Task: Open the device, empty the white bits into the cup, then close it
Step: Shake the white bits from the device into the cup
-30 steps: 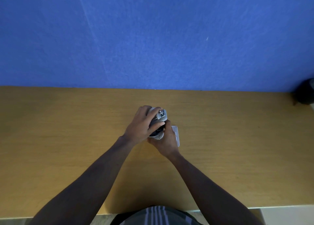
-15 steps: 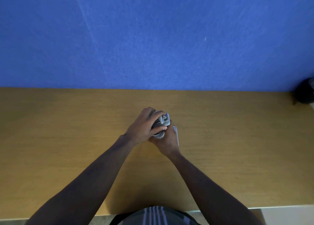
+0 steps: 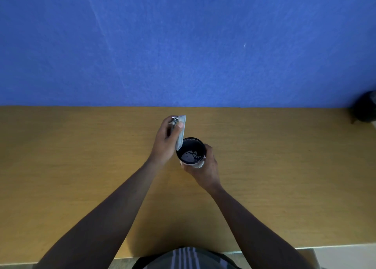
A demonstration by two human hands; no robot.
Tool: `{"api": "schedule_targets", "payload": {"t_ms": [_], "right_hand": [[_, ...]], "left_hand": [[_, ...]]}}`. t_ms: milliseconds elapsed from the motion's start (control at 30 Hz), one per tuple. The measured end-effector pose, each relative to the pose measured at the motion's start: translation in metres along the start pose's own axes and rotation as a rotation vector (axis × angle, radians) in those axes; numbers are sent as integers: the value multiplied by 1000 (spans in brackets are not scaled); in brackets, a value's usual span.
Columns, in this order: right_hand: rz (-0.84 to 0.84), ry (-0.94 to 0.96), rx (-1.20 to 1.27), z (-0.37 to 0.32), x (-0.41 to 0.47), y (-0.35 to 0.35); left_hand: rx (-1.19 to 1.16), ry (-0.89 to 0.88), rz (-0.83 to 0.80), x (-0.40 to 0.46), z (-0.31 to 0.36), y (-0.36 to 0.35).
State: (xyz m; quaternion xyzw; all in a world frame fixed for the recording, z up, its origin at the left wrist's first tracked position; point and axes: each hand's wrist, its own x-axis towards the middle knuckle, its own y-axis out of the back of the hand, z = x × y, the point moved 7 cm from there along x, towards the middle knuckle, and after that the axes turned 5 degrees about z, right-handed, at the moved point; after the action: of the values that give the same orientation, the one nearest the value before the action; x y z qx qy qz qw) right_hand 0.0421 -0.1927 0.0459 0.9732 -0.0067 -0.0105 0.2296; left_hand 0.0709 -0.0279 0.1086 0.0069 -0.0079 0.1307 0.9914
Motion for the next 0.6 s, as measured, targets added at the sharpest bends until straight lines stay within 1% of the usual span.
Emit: {"api": "schedule_targets", "payload": {"t_ms": [133, 200, 267, 367, 600], "right_hand": [[56, -49, 20, 14, 4, 14], [82, -69, 23, 22, 7, 23], [120, -85, 22, 30, 10, 34], [170, -117, 24, 41, 17, 52], [240, -179, 28, 69, 29, 84]], "left_hand": [[-350, 346, 87, -2, -26, 1], [-514, 420, 101, -4, -34, -1], [-616, 466, 127, -8, -40, -2], [-677, 530, 151, -14, -48, -4], [-625, 596, 89, -17, -58, -4]]}}
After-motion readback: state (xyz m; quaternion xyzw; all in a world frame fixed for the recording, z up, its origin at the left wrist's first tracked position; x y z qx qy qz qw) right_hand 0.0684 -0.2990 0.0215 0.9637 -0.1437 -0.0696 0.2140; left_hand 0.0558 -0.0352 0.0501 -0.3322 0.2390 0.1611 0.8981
